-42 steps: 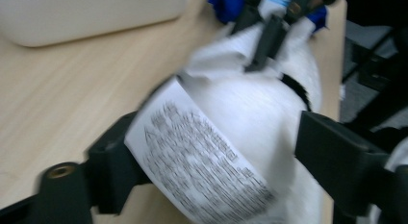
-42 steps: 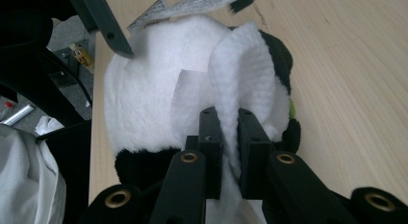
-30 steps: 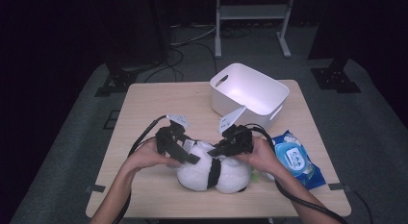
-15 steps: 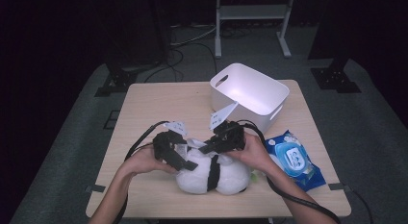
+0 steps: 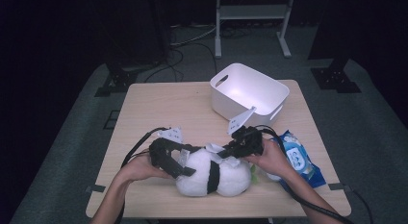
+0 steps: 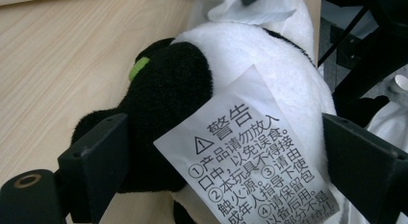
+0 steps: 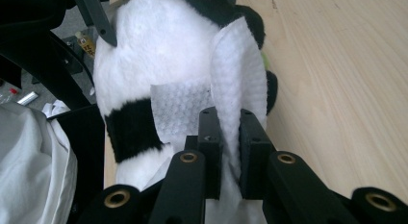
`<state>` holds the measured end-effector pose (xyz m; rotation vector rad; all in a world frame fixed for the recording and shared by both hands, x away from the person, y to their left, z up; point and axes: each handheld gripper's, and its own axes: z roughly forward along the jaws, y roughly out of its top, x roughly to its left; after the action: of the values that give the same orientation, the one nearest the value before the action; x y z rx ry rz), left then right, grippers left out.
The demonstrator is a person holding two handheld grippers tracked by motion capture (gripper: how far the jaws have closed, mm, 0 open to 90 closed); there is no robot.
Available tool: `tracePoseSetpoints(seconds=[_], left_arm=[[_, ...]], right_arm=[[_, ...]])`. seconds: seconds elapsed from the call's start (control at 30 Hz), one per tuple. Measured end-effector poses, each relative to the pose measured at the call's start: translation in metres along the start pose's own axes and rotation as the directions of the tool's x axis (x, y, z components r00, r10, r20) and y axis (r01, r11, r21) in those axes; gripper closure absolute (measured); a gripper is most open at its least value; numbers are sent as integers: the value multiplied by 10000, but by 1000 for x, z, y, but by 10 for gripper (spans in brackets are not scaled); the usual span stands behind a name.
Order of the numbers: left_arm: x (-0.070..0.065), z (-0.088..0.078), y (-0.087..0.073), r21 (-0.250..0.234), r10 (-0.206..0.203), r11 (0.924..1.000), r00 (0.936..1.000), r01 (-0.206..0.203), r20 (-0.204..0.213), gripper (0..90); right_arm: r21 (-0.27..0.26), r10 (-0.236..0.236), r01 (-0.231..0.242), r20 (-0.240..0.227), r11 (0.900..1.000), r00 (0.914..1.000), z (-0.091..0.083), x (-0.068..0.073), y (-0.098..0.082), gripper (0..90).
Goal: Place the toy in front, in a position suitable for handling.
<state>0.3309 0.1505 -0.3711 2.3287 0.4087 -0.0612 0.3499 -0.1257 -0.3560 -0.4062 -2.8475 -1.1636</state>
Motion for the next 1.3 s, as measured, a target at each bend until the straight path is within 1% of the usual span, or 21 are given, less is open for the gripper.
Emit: tracePoseSetpoints(seconds=[0.1, 0.2, 0.23, 0.3, 0.33, 0.43, 0.5, 0.57, 0.63, 0.67, 0.8, 0.87, 0.93, 0.97, 1.07, 1.1, 1.17, 1.27, 1.3], left_arm=[[-1, -1, -1, 42, 57, 10000, 10000, -57, -31, 81], [-1, -1, -1, 26, 15, 10000, 10000, -15, -25, 81], [-2, -1, -2, 20, -11, 10000, 10000, 11, -20, 81], [-2, -1, -2, 30, -1, 10000, 10000, 1, -6, 81], [-2, -1, -2, 18, -6, 10000, 10000, 6, -10, 81], [-2, -1, -3, 50, 45, 10000, 10000, -45, -35, 81], [-3, -1, -3, -20, 48, 10000, 10000, -48, -55, 80], [-3, -1, -4, -31, 65, 10000, 10000, -65, -53, 80], [-4, -1, -3, -45, 94, 9999, 9999, -94, -75, 80], [-4, -1, -3, -58, 123, 9999, 9999, -123, -76, 80], [-5, -1, -3, -44, 209, 9998, 9997, -209, -81, 79], [-6, 0, -3, -107, 271, 9996, 9996, -273, -104, 79], [-7, 0, -3, -175, 306, 9994, 9995, -308, -118, 79], [-7, 0, -3, -219, 311, 9993, 9994, -314, -121, 79], [-8, 0, -4, -236, 303, 9993, 9995, -305, -120, 78], [-9, 0, -4, -251, 295, 9992, 9995, -298, -124, 79], [-9, 0, -4, -256, 306, 9992, 9994, -310, -134, 79], [-11, 0, -4, -177, 421, 9989, 9990, -423, -145, 79], [-12, 0, -4, -193, 438, 9988, 9989, -441, -150, 78]], right_arm=[[-70, 121, -120, 88, 9999, 9999, -8, 0, -5, 815], [-105, 264, -263, 179, 9996, 9995, -14, -1, -11, 814], [-85, 228, -226, 227, 9997, 9995, -16, -2, -13, 814], [-102, 426, -424, 272, 9991, 9987, -20, -3, -18, 814], [-74, 421, -419, 317, 9991, 9986, -21, -5, -20, 814], [-43, 637, -636, 362, 9980, 9973, -24, -8, -27, 814], [-4, 759, -759, 425, 9971, 9962, -26, -11, -31, 814], [-13, 973, -973, 494, 9953, 9940, -27, -13, -35, 814], [-67, 1111, -1109, 467, 9938, 9927, -26, -15, -36, 814], [-64, 1076, -1074, 485, 9942, 9930, -26, -15, -35, 814], [-84, 702, -699, 464, 9975, 9965, -19, -12, -23, 814], [-161, 568, -562, 340, 9983, 9978, -15, -11, -15, 814], [-289, 346, -343, 104, 9990, 9993, -9, -7, -4, 814], [-317, 125, -125, -1, 9994, 9999, -6, -6, 1, 814], [-404, -149, 137, -307, 9991, 9994, 4, 3, 16, 814], [-425, -313, 294, -444, 9987, 9985, 8, 7, 22, 814], [-311, -591, 575, -506, 9979, 9970, 15, 13, 32, 813], [-258, -765, 751, -582, 9968, 9954, 22, 17, 44, 812], [-321, -811, 793, -604, 9963, 9949, 23, 18, 47, 812]])
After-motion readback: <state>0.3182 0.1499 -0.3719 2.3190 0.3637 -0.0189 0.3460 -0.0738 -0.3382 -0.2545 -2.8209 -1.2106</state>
